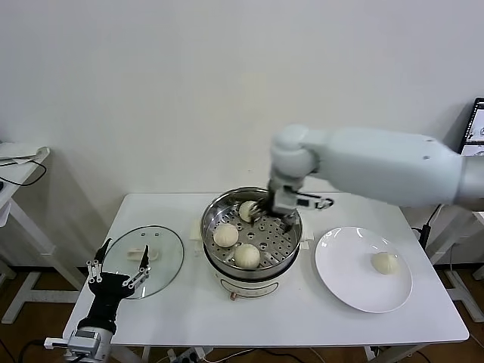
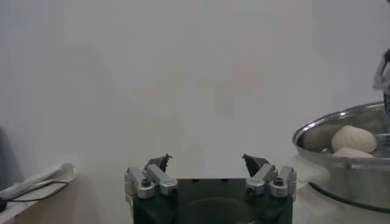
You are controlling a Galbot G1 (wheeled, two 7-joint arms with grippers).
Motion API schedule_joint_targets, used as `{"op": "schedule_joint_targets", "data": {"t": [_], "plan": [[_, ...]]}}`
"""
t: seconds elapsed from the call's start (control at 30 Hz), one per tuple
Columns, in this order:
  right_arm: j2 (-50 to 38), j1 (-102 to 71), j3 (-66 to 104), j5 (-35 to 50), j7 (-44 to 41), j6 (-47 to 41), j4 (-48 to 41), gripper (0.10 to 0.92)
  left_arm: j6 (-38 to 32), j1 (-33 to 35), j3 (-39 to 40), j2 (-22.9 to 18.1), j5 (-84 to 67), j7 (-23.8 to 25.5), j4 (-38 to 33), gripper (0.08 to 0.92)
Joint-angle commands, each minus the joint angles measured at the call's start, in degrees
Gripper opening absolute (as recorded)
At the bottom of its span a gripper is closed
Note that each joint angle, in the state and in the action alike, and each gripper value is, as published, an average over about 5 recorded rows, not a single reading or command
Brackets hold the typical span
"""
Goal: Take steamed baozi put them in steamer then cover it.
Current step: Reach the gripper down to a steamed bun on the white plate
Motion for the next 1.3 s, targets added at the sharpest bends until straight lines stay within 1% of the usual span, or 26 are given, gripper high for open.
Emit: {"op": "schedule_joint_targets", "data": {"t": [0.03,0.17,0.3,0.43,0.63,0.97,1.3], "plan": [[-20.87,-2.25,2.03,6.5,-5.25,-15.27,-2.4,0.823,0.05,0.33,0.62,0.03,0.5,-0.11,-0.69,0.823],[-25.66,-10.19,6.93,-0.14,-6.14,-19.75,-4.8,0.823,-0.03,0.48,1.11,-0.02,0.92,-0.18,-0.85,0.823],[-27.65,-21.03,17.55,-7.79,-7.4,-22.39,-8.07,0.823,-0.1,0.53,1.55,-0.09,1.25,-0.25,-0.76,0.823],[-26.6,-29.76,26.3,-13.3,-7.7,-23.16,-12.8,0.823,-0.1,0.52,1.85,-0.12,1.46,-0.34,-0.69,0.823],[-23.06,-37.49,33.57,-19.42,-7.03,-22.68,-17.76,0.823,-0.07,0.35,2.01,-0.32,1.62,-0.46,-0.48,0.823],[-18.87,-45.1,41.59,-25.67,-5.88,-22.63,-21.79,0.823,-0.02,0.05,2.15,-0.47,1.8,-0.59,0.01,0.823],[-15.52,-47.81,45.07,-28.15,-4.02,-22.56,-24.82,0.823,0.05,-0.23,2.55,-0.51,1.92,-0.66,0.17,0.823]]}}
